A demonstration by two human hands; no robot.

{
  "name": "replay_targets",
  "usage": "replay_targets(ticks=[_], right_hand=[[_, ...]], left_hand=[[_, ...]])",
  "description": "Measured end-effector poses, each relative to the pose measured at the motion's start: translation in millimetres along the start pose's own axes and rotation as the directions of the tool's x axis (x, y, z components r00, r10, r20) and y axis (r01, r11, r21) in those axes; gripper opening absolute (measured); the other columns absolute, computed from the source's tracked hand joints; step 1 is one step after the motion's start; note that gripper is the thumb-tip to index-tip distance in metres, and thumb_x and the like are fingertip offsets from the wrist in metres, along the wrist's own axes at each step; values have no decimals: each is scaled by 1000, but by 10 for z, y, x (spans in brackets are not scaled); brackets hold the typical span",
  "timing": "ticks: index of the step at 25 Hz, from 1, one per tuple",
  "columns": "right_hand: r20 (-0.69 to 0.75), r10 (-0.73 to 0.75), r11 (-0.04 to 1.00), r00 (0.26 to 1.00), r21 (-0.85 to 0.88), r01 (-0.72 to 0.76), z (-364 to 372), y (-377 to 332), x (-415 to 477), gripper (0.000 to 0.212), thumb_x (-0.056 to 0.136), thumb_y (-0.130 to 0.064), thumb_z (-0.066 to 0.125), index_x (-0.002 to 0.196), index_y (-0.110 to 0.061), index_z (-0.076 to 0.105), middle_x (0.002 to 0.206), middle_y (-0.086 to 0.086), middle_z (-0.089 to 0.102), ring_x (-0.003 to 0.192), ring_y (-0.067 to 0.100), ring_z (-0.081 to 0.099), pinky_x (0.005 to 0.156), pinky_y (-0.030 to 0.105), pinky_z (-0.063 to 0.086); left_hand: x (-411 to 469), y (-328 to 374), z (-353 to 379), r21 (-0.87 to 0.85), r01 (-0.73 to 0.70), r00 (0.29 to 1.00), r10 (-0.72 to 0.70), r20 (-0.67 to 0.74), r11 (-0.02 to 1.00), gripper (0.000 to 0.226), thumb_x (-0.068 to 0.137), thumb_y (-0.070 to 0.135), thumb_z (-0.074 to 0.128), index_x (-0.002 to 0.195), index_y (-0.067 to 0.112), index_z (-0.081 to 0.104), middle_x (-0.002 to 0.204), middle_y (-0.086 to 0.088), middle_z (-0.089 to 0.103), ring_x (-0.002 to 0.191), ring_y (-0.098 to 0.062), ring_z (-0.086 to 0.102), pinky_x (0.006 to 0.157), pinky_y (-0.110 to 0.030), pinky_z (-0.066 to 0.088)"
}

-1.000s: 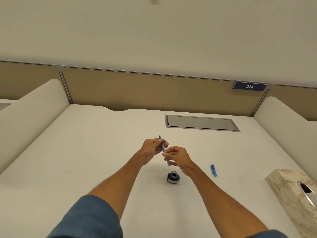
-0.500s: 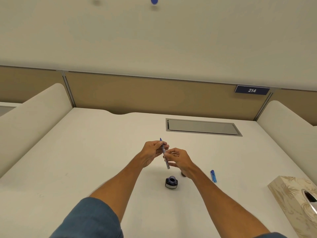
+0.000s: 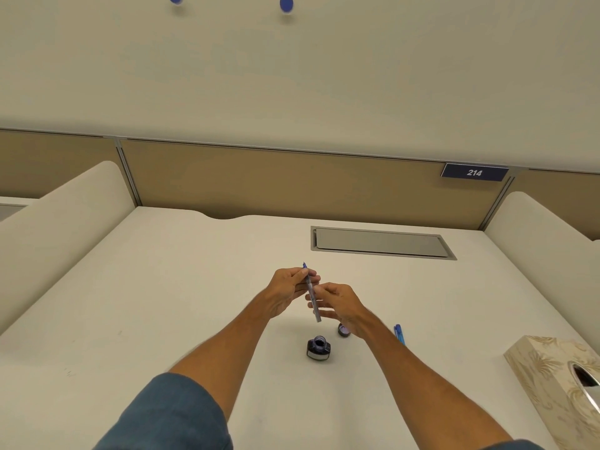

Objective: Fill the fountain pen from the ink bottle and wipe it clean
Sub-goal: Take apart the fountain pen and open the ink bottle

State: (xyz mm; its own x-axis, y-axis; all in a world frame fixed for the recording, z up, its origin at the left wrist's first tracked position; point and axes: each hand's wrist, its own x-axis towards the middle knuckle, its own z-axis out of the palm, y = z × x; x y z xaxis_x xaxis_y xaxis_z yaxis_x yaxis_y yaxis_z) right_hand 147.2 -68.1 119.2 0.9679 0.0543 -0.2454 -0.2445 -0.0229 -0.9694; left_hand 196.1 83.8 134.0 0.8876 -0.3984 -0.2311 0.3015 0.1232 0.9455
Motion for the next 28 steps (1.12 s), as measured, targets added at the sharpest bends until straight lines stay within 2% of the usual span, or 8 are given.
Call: replay_targets(ticks=[3,7,12,15,18,21,23,28], right_hand=[[36,0,1000,999,10,0,-77,1,-14,16,92,-10,60,106,-3,65,97,14,73,86,26,72,74,32,59],[-53,-17,1000,998,-1,17,-147,-6,-32,21,79,-8,76,97,-4,65,88,11,70,77,20,70,67,30,57],[26,0,1000,1000,0,0,-214,25,-37,23,96,-17,56,107,-1,66,99,13,72,88,25,72,74,30,58],[10,-16,1000,1000,5,16,-262,13,-51,19,89,-9,64,105,2,65,95,16,72,79,24,72,70,29,58],[-54,-20,1000,998,1,20,-283,-1,-50,24,82,-12,73,101,1,65,89,11,70,75,18,69,66,28,57],[-11,16,999,1000,43,-16,-288,-1,-42,25,93,-20,60,106,0,65,97,13,73,86,26,72,70,29,58],[24,18,999,1000,37,-19,-307,3,-34,23,96,-15,55,109,2,64,100,16,73,88,29,73,70,30,58],[-38,-15,1000,999,18,16,-352,-10,-29,29,81,-9,74,104,4,62,91,14,71,77,23,71,64,29,57]], left_hand=[[20,-5,42,12,-3,1000,3,0,1000,31,103,10,36,111,-6,61,110,-20,65,100,-30,63,87,-28,53],[46,-12,107,12,15,1000,-15,15,1000,31,103,12,37,113,-6,60,109,-18,65,95,-24,66,84,-23,54],[67,-19,186,14,6,1000,-6,15,1000,31,103,10,36,112,-6,60,110,-19,65,95,-25,66,81,-23,56],[81,-13,208,20,6,1000,-6,19,1000,32,103,10,36,116,-9,58,110,-19,64,96,-25,65,82,-23,55],[104,-29,237,10,17,1000,-17,15,1000,32,103,10,36,116,-9,58,114,-22,64,97,-26,64,84,-24,53],[131,-45,260,31,11,1000,-10,-5,999,31,103,11,36,112,-5,61,120,-24,63,100,-29,64,90,-29,53],[147,-47,266,49,9,1000,-8,-11,999,32,103,11,35,113,-6,60,120,-24,63,103,-29,63,96,-35,50],[157,-26,278,30,18,1000,-18,0,999,32,103,10,36,115,-7,59,112,-19,64,102,-28,62,88,-27,52]])
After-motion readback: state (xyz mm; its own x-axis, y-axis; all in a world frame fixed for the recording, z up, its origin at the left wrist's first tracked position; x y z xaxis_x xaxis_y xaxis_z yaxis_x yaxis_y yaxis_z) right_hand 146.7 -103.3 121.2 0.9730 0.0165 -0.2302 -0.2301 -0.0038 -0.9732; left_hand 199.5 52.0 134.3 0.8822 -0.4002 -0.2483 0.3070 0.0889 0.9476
